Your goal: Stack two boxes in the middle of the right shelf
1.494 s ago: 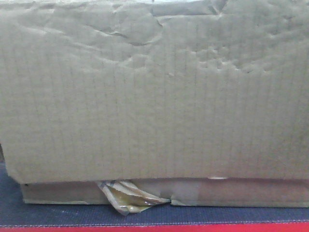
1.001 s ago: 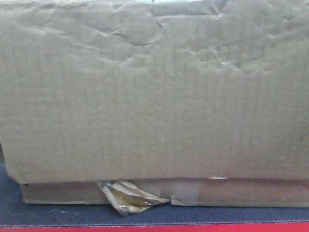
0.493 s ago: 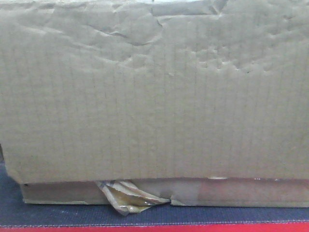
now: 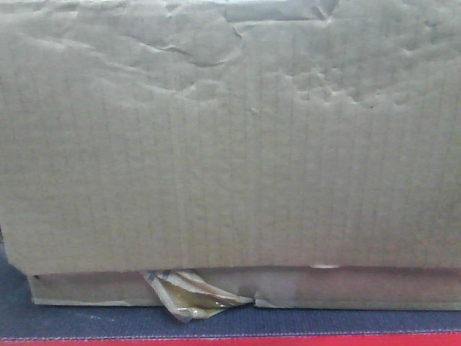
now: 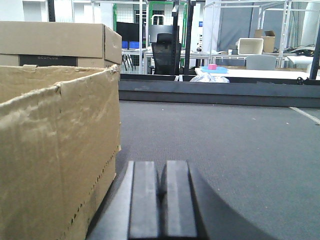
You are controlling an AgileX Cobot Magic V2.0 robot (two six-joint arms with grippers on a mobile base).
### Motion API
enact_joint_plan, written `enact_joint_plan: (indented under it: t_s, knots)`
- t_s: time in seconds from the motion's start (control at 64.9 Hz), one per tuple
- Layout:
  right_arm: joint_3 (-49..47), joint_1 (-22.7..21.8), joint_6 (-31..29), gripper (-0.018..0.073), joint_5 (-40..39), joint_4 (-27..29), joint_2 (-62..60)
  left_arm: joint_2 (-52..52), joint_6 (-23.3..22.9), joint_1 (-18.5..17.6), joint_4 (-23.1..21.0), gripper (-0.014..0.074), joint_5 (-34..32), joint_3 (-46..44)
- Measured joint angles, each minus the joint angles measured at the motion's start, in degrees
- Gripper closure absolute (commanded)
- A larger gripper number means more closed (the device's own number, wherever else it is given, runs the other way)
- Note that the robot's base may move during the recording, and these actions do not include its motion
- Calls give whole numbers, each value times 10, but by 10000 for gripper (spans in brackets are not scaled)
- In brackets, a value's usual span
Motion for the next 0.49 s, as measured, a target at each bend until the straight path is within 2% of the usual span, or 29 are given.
enact_joint_plan:
  t_s: [0.139,0.2,0.37,0.493]
  knots:
    - [0,0,0,721,0,0,0,121,0,0,-22,708,105,-116]
    - [0,0,0,721,0,0,0,183,0,0,-33,708,131,-161]
    - [0,0,0,721,0,0,0,301,0,0,-56,708,136,-247]
    - [0,0,0,721,0,0,0,361,0,0,-70,708,125,-275]
